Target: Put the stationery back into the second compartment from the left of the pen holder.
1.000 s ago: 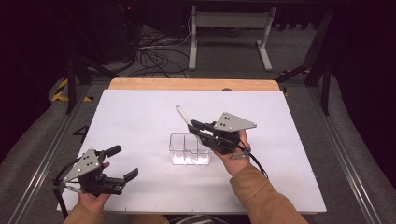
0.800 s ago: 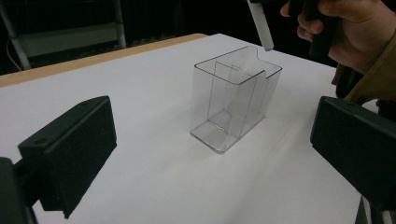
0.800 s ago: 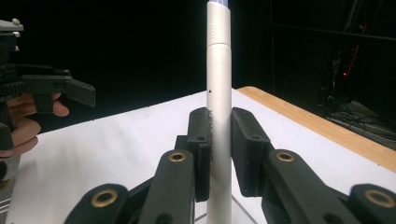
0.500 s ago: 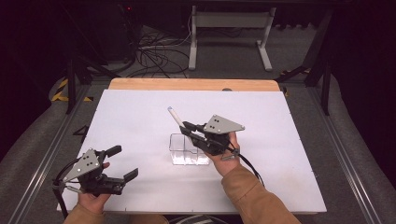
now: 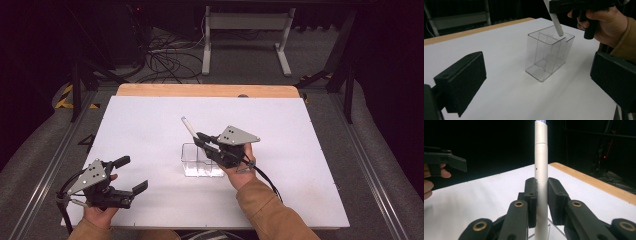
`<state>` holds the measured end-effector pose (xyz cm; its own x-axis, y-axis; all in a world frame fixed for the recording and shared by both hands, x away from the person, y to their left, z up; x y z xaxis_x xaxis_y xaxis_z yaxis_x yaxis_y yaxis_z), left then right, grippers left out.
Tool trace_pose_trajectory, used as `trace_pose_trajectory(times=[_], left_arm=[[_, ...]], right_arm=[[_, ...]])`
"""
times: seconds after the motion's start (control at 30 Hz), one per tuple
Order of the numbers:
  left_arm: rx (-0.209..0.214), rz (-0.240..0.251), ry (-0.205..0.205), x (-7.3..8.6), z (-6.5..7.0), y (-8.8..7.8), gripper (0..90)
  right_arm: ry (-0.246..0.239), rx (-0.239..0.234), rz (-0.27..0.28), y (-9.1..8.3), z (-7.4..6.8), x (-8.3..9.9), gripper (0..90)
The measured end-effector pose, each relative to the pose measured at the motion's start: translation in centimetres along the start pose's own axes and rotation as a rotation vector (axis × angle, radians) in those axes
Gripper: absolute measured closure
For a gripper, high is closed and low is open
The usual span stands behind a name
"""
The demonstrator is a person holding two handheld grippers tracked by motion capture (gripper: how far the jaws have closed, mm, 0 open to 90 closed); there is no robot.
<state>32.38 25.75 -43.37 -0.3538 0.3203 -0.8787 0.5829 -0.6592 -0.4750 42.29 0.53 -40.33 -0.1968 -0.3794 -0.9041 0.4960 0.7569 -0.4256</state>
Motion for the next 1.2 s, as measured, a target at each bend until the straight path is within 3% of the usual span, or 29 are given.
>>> trace_pose_trajectory(times=[0.73,1.03,1.07,1.2], left_arm=[[-0.001,-0.002,0.005,0.0,-0.1,0.1,1.1],[0.002,0.000,0.004,0.0,0.0,0.1,1.0],[0.002,0.000,0.003,0.0,0.0,0.1,1.1],[0.000,0.000,0.002,0.0,-0.1,0.1,1.0]], right_arm=[[0.046,-0.008,-0.068,0.4,-0.4,2.4,78.8],[0.044,0.022,-0.114,0.1,-0.3,3.3,78.0],[0.044,0.029,-0.122,0.1,-0.3,3.4,77.4],[0.035,0.055,-0.115,-0.4,-0.1,3.1,57.4]])
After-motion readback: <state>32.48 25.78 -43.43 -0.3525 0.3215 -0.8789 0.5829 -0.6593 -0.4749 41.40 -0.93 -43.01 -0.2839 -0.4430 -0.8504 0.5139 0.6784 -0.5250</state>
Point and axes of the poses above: each handheld gripper's, and its own axes: y roughly forward along the jaws, x roughly out of its underside, z roughly to its right, the point moved 6 cm from there along y, roughly forward along the jaws, and after that the axes turned 14 degrees about -z, right-handed, at the moved point
